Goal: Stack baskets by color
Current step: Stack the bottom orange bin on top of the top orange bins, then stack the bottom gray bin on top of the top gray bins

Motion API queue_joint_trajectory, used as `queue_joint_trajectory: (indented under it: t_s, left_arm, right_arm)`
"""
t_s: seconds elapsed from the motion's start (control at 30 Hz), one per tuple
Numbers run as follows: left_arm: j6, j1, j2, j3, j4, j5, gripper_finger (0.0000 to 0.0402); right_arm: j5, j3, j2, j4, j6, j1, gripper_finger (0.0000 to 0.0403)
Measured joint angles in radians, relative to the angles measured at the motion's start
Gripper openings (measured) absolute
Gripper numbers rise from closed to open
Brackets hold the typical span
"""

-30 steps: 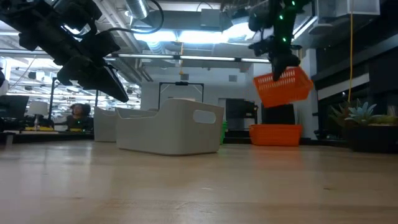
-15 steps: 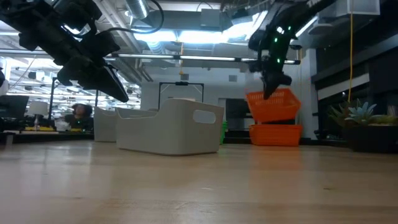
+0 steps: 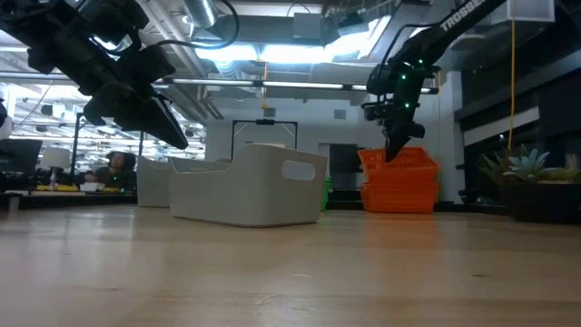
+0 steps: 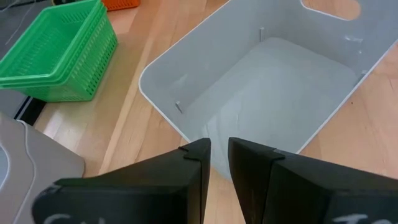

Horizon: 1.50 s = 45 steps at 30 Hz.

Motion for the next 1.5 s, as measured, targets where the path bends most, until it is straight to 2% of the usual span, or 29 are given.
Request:
queue_joint_trajectory:
  t_s: [0.2, 0.47, 0.87, 1.07, 1.13, 1.23, 1.33, 1.5]
  left_arm:
    - [-0.047, 0.000, 0.000, 0.000, 0.000, 0.000, 0.0050]
    - [-0.050, 0.000, 0.000, 0.000, 0.000, 0.000, 0.0050]
    - [-0.058, 0.000, 0.000, 0.000, 0.000, 0.000, 0.0050]
    - [-0.059, 0.000, 0.000, 0.000, 0.001, 0.000, 0.0050]
    - [-0.059, 0.000, 0.000, 0.000, 0.004, 0.000, 0.0050]
    - [-0.060, 0.000, 0.000, 0.000, 0.029, -0.008, 0.0050]
    - [-0.061, 0.000, 0.000, 0.000, 0.073, -0.007, 0.0050]
    - [-0.048, 0.000, 0.000, 0.001, 0.085, -0.007, 0.0049]
  right_arm:
    - [-0.105, 0.000, 0.014, 0.004, 0.002, -0.054, 0.0000]
    - [-0.129, 0.000, 0.095, 0.035, 0.019, -0.067, 0.0005]
    - [-0.115, 0.009, 0.114, 0.042, 0.027, -0.067, 0.0098]
    - [-0.114, 0.132, 0.113, -0.081, 0.090, -0.052, 0.0114]
    - [-0.114, 0.208, 0.112, -0.168, 0.169, -0.038, 0.0114]
    - [-0.129, 0.332, 0.112, -0.330, 0.377, -0.008, 0.0114]
    - [-0.228, 0.436, 0.109, -0.479, 0.535, 0.027, 0.0114]
    - [-0.532, 0.461, 0.079, -0.521, 0.611, 0.129, 0.0115]
